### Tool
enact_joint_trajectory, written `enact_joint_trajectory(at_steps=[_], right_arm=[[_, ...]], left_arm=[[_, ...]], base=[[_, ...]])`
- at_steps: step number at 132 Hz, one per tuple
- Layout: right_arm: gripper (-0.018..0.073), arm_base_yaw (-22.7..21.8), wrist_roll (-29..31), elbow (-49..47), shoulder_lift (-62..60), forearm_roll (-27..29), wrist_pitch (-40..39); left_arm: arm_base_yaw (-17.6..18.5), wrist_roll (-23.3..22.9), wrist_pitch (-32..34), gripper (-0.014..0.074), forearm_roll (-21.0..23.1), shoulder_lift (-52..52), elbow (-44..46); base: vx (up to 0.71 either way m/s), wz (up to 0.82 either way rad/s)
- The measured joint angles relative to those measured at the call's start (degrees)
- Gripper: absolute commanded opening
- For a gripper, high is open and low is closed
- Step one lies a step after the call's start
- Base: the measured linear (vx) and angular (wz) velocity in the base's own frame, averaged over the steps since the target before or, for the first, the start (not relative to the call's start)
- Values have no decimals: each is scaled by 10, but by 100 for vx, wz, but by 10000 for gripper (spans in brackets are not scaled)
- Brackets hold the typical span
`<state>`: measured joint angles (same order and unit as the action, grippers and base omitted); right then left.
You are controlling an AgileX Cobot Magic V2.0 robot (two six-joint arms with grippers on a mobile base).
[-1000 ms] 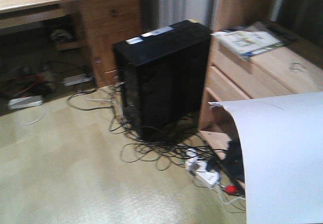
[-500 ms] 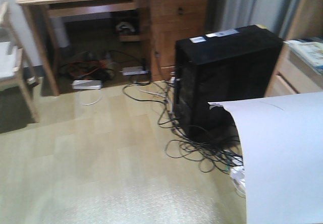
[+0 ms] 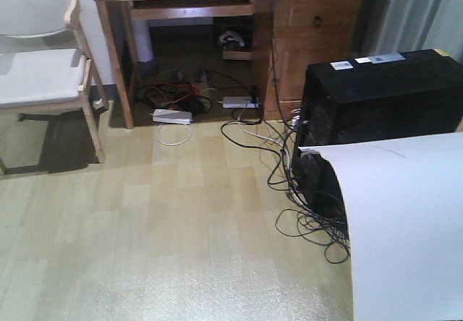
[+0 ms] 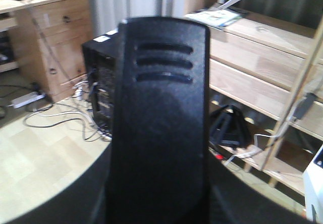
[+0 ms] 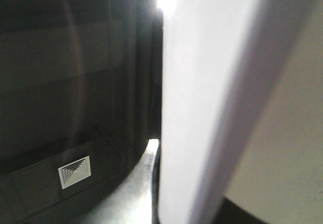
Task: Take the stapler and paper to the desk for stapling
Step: 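Turn the base away from the shelf holding stapler and paper, then drive the base forward to the wooden desk with the monitor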
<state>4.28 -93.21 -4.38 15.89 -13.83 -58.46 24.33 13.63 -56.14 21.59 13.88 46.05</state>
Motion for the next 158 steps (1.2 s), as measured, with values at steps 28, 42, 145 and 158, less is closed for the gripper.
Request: enact_joint_trajectory(at_steps=[28,42,145,158], right_arm=[[-7,0,0,0,0,0,0],[-7,0,0,0,0,0,0],[-7,0,0,0,0,0,-1],[-7,0,0,0,0,0,-1]], left_arm=[[0,0,0,-6,0,0,0],[0,0,0,-6,0,0,0],[0,0,0,-6,0,0,0],[0,0,0,-6,0,0,0]], base=[[9,22],[11,17],[19,5],[27,1]])
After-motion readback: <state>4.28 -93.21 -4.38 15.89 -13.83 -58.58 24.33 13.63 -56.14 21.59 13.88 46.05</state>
